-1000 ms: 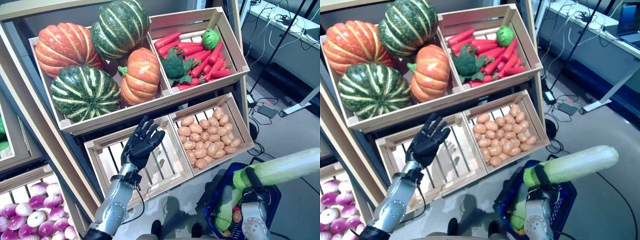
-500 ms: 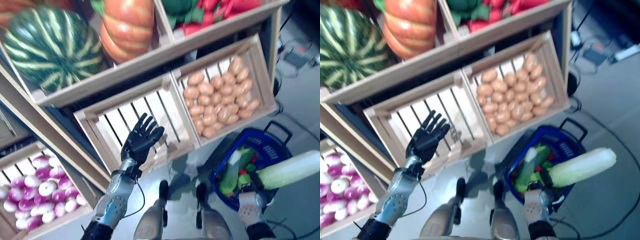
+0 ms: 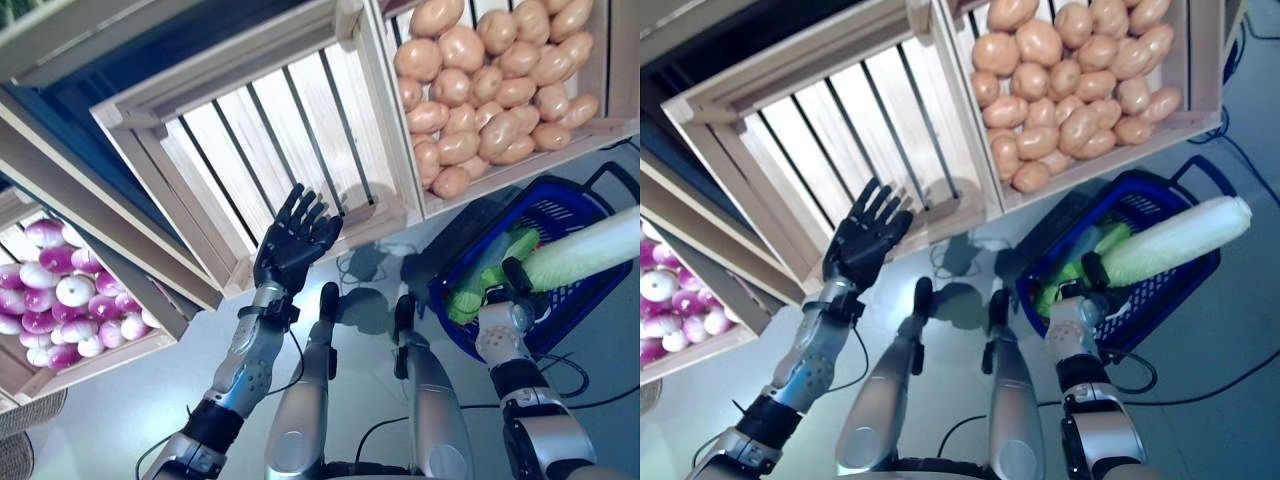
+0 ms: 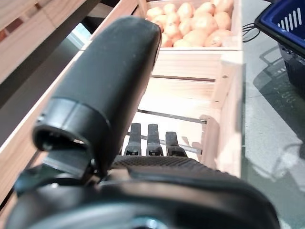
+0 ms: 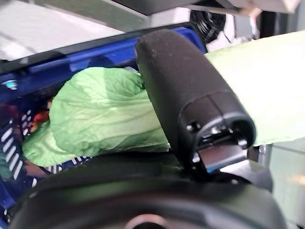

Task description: Put vegetables into the basket

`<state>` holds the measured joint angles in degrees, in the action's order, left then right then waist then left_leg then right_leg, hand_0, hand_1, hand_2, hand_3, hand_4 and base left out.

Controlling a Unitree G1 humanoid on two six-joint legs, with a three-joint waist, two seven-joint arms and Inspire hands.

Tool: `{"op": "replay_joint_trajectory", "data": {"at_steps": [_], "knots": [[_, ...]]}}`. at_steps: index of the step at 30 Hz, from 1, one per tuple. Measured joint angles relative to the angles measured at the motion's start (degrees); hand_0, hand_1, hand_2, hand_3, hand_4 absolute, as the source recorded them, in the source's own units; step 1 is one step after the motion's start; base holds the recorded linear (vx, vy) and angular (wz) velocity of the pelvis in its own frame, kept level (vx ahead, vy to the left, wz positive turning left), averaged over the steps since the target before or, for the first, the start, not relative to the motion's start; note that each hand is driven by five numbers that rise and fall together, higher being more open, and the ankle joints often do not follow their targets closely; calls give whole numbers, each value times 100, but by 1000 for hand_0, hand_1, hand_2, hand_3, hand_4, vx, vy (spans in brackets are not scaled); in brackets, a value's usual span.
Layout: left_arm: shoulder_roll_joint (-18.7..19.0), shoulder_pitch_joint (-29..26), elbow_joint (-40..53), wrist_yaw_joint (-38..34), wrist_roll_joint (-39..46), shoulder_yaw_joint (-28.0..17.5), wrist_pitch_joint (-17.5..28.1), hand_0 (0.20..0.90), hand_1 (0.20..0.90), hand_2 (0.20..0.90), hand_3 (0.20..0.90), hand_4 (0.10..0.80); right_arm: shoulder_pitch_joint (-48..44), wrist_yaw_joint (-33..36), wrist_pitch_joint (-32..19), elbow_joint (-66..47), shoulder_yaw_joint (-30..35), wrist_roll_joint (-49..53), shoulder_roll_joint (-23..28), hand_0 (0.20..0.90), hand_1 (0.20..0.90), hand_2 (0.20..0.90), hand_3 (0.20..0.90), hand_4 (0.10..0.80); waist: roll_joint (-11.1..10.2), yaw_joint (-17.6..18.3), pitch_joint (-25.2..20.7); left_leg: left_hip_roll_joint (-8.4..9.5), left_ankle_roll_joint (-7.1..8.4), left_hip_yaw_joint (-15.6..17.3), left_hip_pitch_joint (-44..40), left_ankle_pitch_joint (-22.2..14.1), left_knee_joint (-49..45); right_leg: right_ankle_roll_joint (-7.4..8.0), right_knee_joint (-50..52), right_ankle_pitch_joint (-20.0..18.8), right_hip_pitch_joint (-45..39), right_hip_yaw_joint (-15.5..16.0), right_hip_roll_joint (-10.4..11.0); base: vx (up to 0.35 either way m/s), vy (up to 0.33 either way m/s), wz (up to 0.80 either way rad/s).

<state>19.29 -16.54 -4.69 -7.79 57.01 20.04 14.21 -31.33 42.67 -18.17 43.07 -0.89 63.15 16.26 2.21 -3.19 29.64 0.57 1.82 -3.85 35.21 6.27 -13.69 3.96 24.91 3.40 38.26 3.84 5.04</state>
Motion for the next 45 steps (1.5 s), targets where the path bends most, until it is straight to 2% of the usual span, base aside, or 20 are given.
{"op": "replay_joint_trajectory", "data": {"at_steps": [4,11,14,17,24,27,34,42,45], "knots": [[-3,-169,-1,-9,-27,4,65,900,900,900,900,800,-48,-316,200,96,-3,-5,50,300,300,300,300,400,-14,-61,17,38,29,-40,352,-210,-531,-45,471,211,328,-25,37,-31,-41,6],[-7,-429,-2,-35,-278,187,202,900,900,900,900,800,-264,-659,493,676,-57,-21,212,300,300,300,300,400,-36,-81,28,71,61,-93,1080,-245,-1042,-71,926,233,998,-19,31,-9,-21,4],[-16,-459,-1,-10,-273,218,205,900,900,900,900,800,-285,-809,830,723,-181,-214,244,300,300,300,300,400,-37,-52,29,104,57,-100,1350,-268,-1230,-69,1060,241,1245,-44,63,-7,44,3],[-18,-424,-6,-11,-273,206,204,900,900,900,900,800,-247,-994,1129,749,-287,-264,246,300,300,300,300,400,-37,-14,29,136,29,-69,1487,-325,-1418,-49,1195,258,1365,-75,88,4,12,1],[7,-405,-20,82,-266,177,302,900,900,900,900,800,-213,-1457,1220,816,-283,-438,304,300,300,300,300,400,-37,4,29,160,5,-47,1703,-369,-1573,-20,1284,260,1561,-179,73,14,-5,-2],[7,-398,-20,144,-266,142,361,900,900,900,900,800,-226,-1690,1449,1027,-270,-509,400,300,300,300,300,400,-37,22,29,159,5,-56,1750,-368,-1560,-10,1266,253,1601,-187,49,30,-51,-1],[18,-344,24,331,-271,143,430,900,900,900,900,800,-250,-1723,1848,1444,-225,-1116,698,300,300,300,300,400,-38,-11,29,145,2,-70,1764,-373,-1513,-8,1212,254,1603,-166,22,35,-44,2],[127,-376,25,362,-269,148,422,900,900,900,900,800,-333,-1665,1877,1597,-94,-1021,801,300,300,300,300,400,-39,-4,30,150,-3,-81,1801,-404,-1536,7,1195,265,1603,-142,19,19,-38,0],[223,-360,25,367,-271,146,422,900,900,900,900,800,-242,-1532,1796,1268,42,-754,775,300,300,300,300,400,-39,22,30,152,-4,-84,1822,-431,-1585,11,1205,270,1605,-142,20,0,0,0]]}}
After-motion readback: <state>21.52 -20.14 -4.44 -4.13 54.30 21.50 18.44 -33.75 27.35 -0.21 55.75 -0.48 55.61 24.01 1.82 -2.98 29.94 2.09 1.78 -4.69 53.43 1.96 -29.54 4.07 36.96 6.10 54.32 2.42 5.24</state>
